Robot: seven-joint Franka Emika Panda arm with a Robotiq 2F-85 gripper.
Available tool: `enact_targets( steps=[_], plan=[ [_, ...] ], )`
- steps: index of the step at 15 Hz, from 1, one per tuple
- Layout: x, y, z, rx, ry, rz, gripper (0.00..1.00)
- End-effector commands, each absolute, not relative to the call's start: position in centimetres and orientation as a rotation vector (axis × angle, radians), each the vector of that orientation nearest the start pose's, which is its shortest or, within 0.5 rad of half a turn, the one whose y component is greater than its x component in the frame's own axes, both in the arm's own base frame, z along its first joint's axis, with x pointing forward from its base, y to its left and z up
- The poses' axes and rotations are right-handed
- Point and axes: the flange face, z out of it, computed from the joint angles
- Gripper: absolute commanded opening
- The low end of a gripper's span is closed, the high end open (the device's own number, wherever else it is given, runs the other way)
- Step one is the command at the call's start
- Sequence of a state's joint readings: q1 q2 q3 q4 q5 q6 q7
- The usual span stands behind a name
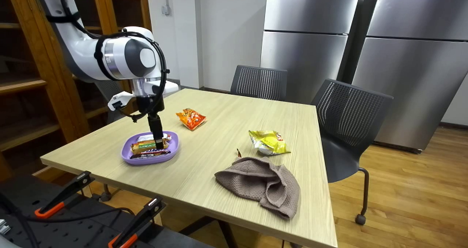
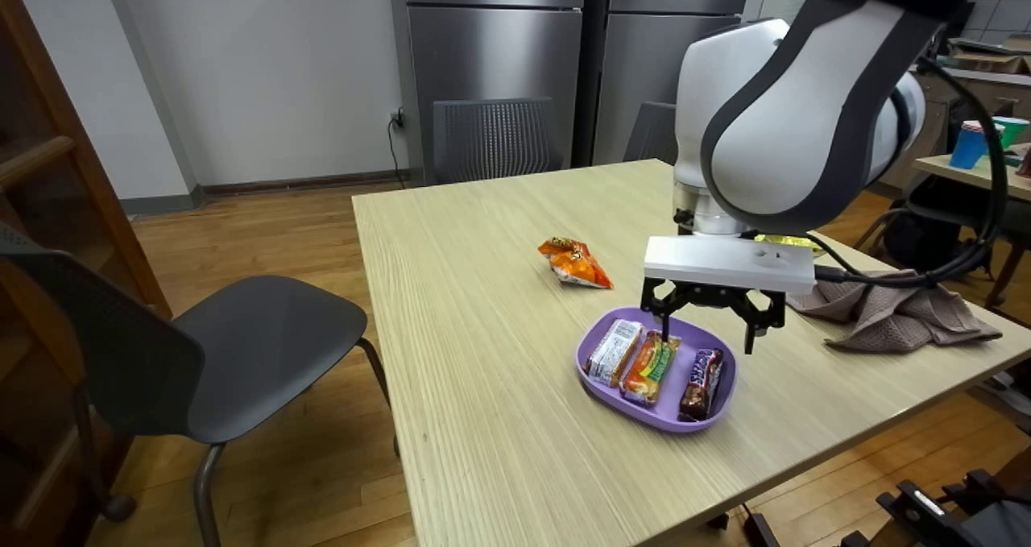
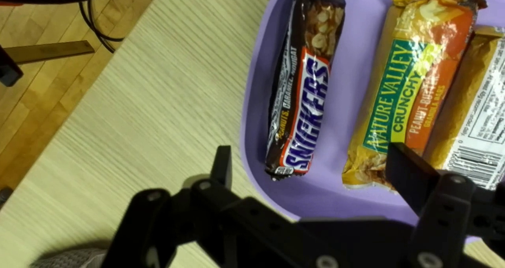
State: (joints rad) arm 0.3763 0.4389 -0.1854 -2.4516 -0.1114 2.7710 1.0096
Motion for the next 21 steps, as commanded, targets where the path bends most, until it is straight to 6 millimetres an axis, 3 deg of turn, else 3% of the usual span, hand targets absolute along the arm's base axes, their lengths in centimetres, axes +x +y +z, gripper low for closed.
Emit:
enact_targets(
  steps=[1, 7, 21],
  plan=[
    [46.1, 7.4, 13.4, -3.067, 1.158, 0.005, 1.00],
    [47.6, 5.2, 14.3, -3.037, 1.198, -0.036, 1.00],
    [49.0, -4.1, 15.6, -2.938, 1.415, -0.057, 1.00]
  ],
)
